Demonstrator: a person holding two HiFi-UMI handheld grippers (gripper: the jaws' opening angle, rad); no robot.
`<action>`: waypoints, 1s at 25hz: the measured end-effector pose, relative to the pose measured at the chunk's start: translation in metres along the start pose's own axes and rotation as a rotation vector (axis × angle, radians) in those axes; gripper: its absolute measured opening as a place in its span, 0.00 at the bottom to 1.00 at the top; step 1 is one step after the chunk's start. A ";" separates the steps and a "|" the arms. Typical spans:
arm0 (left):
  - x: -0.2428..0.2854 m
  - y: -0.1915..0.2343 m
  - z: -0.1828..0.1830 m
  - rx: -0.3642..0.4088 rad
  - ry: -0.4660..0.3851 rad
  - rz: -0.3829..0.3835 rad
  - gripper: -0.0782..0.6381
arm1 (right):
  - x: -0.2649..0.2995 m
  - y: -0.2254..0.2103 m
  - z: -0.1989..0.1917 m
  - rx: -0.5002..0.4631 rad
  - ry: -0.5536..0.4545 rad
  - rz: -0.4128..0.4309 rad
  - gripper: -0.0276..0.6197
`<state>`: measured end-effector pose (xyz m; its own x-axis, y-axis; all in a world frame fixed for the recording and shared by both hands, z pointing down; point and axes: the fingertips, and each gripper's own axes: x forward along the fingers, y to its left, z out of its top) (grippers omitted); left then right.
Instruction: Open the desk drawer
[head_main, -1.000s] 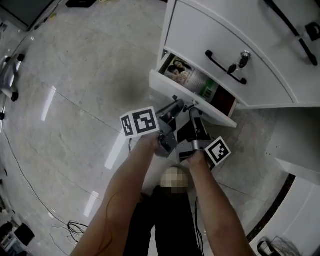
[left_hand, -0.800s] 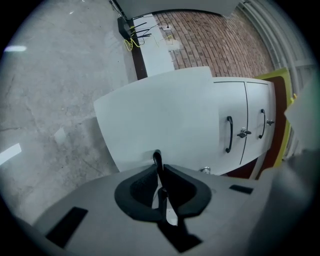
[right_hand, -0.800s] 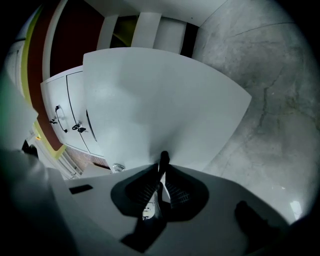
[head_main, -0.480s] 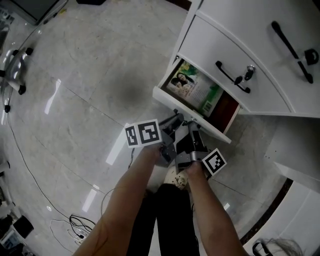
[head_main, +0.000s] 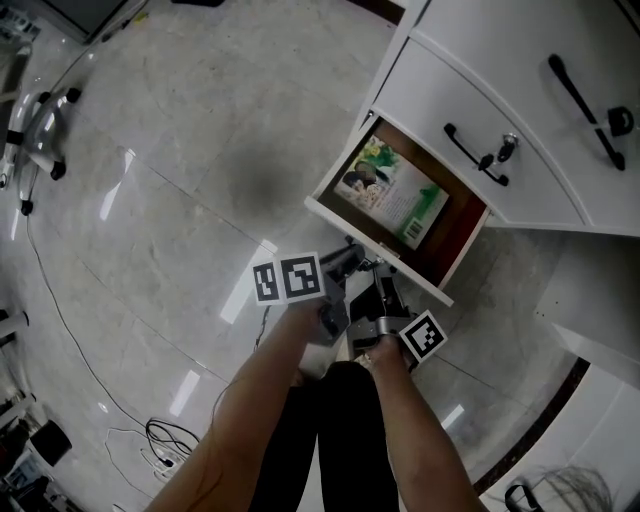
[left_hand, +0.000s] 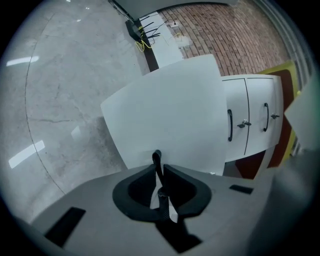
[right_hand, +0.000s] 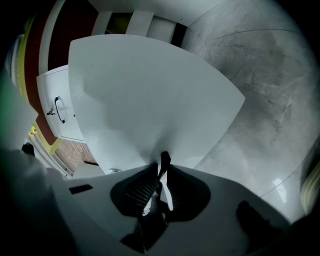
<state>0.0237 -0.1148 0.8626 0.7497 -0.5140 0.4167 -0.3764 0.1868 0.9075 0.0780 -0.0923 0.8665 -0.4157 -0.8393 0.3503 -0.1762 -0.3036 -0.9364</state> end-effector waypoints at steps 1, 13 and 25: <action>0.000 0.003 0.000 0.006 0.008 0.025 0.17 | 0.000 -0.003 -0.001 0.001 0.001 -0.017 0.13; -0.031 0.035 -0.025 -0.013 0.073 0.171 0.19 | -0.015 -0.025 -0.050 -0.145 0.253 -0.198 0.24; -0.096 -0.046 -0.018 0.122 0.137 0.198 0.13 | -0.063 0.074 -0.066 -0.254 0.384 -0.121 0.07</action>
<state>-0.0207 -0.0588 0.7824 0.7186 -0.3578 0.5963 -0.5796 0.1655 0.7979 0.0320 -0.0321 0.7763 -0.6699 -0.5630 0.4839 -0.4366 -0.2284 -0.8702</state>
